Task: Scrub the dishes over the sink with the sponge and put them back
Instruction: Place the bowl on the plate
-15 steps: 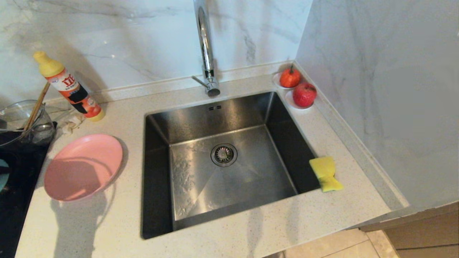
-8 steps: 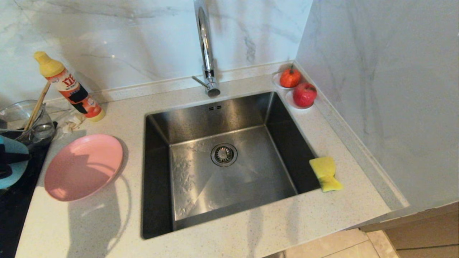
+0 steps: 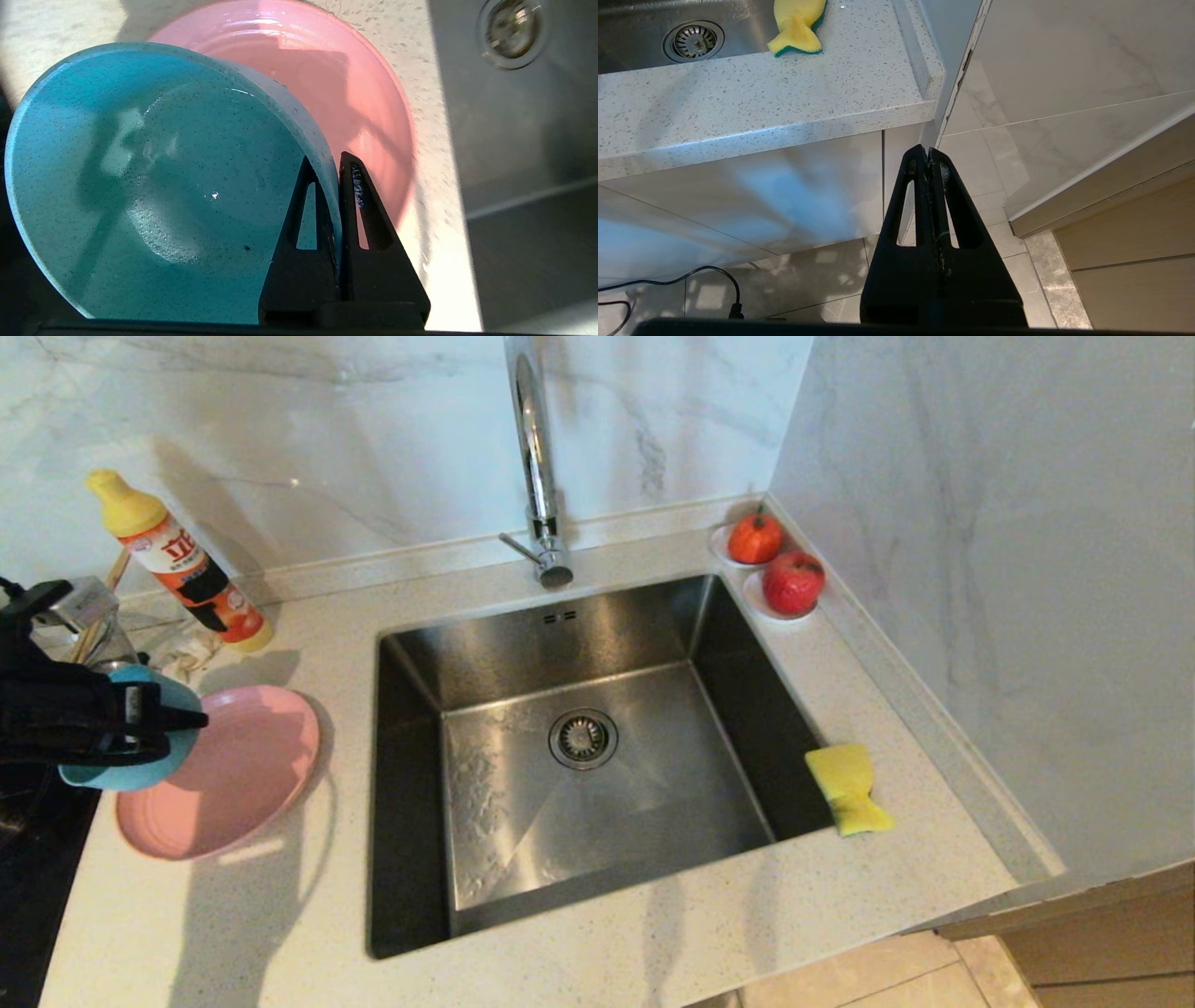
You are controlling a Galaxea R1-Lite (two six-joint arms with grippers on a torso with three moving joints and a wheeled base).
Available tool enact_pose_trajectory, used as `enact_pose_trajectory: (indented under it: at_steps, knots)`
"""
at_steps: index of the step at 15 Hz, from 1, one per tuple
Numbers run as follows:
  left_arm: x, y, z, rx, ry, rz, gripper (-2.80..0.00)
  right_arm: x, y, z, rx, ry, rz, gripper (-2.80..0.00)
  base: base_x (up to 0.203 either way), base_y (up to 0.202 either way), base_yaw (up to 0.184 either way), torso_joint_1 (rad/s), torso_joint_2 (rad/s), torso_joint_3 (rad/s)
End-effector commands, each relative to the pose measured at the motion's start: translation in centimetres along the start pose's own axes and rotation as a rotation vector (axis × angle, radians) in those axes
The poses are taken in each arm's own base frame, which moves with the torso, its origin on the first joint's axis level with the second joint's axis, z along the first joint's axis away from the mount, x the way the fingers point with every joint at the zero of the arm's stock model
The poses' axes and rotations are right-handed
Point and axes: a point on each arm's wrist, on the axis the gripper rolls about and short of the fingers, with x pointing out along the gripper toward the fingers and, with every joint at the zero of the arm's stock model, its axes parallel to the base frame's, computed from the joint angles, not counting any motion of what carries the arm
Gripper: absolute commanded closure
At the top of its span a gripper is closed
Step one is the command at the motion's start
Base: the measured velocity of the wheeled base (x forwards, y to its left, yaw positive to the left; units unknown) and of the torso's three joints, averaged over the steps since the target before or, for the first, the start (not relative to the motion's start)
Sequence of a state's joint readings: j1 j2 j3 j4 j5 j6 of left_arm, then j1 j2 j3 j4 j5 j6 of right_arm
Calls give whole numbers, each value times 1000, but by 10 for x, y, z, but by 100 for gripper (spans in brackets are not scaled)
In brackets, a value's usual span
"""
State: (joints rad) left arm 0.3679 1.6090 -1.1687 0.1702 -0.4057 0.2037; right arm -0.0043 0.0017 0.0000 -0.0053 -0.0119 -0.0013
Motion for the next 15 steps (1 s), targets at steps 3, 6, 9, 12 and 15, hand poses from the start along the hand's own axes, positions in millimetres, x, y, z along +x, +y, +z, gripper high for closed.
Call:
enact_pose_trajectory:
  at_steps: [3, 6, 9, 12, 15]
  knots:
    - [57, 4, 2, -13, 55, 14, 0, 0, 0, 0, 0, -1, -1, 0, 0, 0, 0, 0, 0, 0]
    - [80, 5, 10, -20, 52, 55, 0, 0, 0, 0, 0, -1, -1, 0, 0, 0, 0, 0, 0, 0]
    - [87, -2, 14, -5, 49, 41, 0, 0, 0, 0, 0, 1, -1, 0, 0, 0, 0, 0, 0, 0]
    - [89, -11, 14, 12, 63, 52, 0, 0, 0, 0, 0, -1, -2, 0, 0, 0, 0, 0, 0, 0]
    - [85, -13, 17, 23, 53, 79, 0, 0, 0, 0, 0, -1, -1, 0, 0, 0, 0, 0, 0, 0]
